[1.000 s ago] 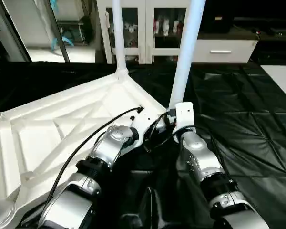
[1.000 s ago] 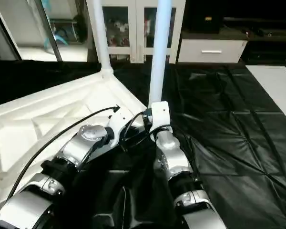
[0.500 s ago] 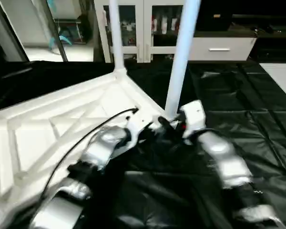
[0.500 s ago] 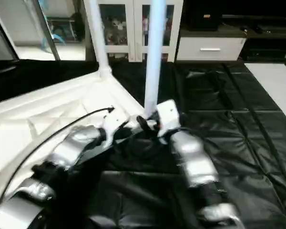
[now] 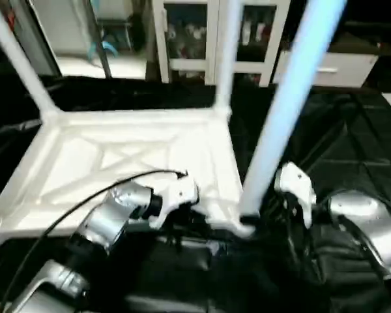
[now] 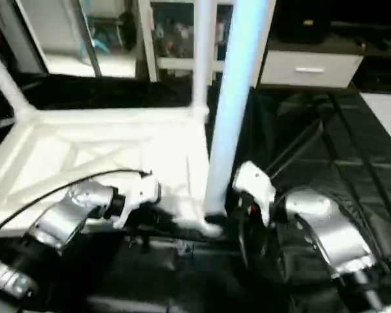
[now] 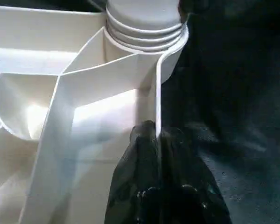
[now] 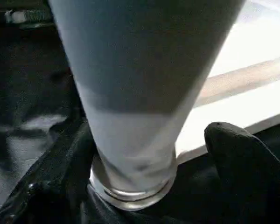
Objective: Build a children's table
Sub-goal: Rotate leg to tighten
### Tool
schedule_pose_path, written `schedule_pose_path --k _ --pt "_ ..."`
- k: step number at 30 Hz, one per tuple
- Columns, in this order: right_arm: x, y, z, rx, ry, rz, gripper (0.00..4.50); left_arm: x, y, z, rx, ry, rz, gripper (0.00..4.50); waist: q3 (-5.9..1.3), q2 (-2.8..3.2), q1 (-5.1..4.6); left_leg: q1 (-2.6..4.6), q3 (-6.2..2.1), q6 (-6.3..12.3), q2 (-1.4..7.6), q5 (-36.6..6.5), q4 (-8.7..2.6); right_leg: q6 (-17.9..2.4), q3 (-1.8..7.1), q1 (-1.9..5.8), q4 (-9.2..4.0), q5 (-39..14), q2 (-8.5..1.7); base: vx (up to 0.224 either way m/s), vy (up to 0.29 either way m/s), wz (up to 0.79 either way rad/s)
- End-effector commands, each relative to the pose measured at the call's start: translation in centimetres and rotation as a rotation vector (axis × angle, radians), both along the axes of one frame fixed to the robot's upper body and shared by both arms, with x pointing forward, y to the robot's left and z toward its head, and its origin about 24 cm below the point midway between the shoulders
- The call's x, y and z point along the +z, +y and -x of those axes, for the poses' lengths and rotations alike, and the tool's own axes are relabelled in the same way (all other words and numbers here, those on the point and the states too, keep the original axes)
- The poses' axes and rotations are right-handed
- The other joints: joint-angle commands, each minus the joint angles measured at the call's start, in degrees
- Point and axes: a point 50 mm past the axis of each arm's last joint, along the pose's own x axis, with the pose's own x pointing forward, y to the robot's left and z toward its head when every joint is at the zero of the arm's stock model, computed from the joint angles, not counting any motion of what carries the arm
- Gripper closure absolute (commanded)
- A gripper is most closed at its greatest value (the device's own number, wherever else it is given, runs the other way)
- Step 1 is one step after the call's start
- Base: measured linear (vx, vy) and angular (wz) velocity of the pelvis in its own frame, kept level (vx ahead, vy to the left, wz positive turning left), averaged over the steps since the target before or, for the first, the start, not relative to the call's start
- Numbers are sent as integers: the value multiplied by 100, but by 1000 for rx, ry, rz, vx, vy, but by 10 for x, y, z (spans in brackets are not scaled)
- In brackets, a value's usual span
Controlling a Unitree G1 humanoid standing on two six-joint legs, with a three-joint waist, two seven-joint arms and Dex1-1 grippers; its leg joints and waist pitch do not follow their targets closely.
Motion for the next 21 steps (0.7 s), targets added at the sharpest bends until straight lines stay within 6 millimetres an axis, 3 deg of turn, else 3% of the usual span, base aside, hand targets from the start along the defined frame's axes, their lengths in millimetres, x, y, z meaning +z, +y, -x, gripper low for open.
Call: schedule_pose_path --k 1,12,14,21 --pt "-2 0 5 29 31 17 60 -24 -1 18 -65 120 -84 450 -205 -91 -19 21 -190 476 474 -868 -422 -1613 290 227 -367 -617 -464 0 0 0" --pt "-4 4 1 52 61 25 60 -24 1 17 -45 112 -91 450 -239 -125 -21 13 -191 599 461 -500 -376 -1691 276 247 -303 -187 -457 0 0 0" --pt "-4 5 0 48 58 18 94 -24 1 17 -44 114 -91 450 -239 -126 -14 13 -190 618 461 -472 -370 -1695 275 249 -298 -204 -459 0 0 0" --pt "-4 6 0 56 70 14 147 -26 2 20 -43 133 -94 450 -245 -129 -10 14 -190 643 458 -379 -358 -1727 270 258 -276 -95 -452 0 0 0"
